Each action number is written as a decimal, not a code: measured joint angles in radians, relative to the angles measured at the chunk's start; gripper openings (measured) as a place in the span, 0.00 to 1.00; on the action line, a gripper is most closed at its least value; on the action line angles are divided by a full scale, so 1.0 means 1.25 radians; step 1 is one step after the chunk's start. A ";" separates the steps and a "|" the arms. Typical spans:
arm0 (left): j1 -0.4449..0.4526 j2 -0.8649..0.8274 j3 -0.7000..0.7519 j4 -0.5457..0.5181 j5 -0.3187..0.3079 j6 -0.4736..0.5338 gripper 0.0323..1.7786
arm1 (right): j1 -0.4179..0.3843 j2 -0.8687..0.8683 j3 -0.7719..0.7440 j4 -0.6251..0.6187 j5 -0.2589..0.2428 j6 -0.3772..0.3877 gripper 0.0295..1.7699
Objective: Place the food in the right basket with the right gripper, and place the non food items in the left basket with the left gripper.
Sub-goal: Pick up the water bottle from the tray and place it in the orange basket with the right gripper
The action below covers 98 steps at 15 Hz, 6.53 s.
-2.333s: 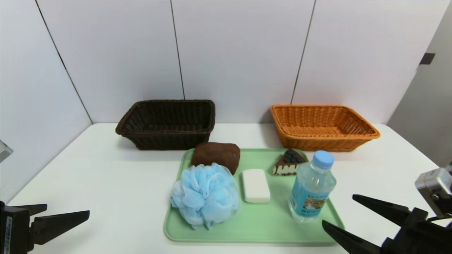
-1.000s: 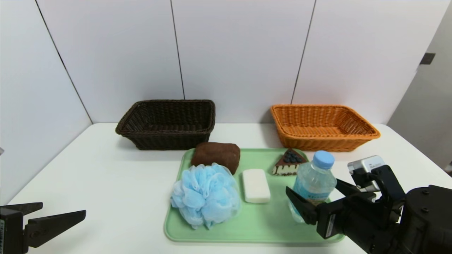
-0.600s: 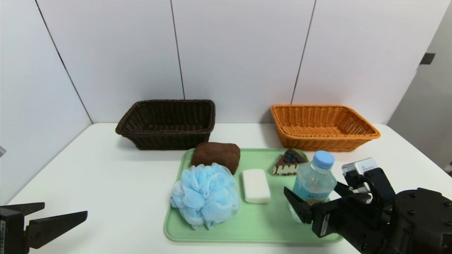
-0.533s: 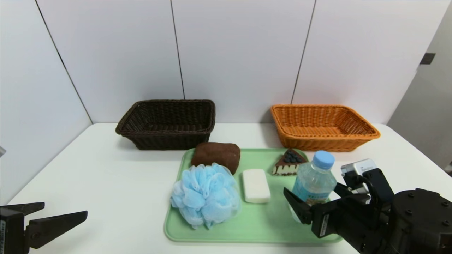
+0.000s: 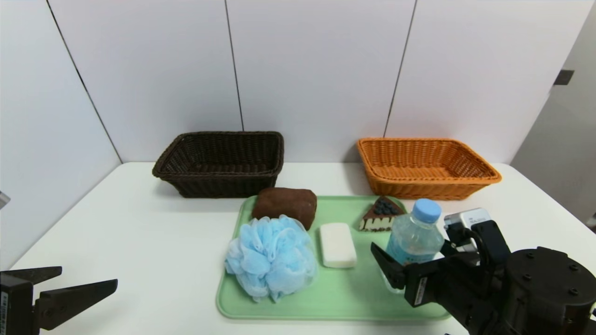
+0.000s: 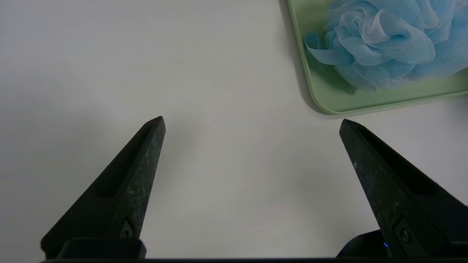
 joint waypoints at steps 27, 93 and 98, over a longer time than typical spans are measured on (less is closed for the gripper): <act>-0.020 0.013 0.007 -0.001 -0.003 0.000 0.95 | -0.015 0.035 -0.004 -0.045 0.000 0.000 0.51; -0.022 0.009 0.002 -0.009 -0.006 -0.003 0.95 | -0.464 0.448 -0.994 0.454 0.267 -0.014 0.73; -0.022 0.010 0.002 -0.009 -0.006 -0.004 0.95 | -0.459 0.410 -0.960 0.463 0.266 -0.018 0.84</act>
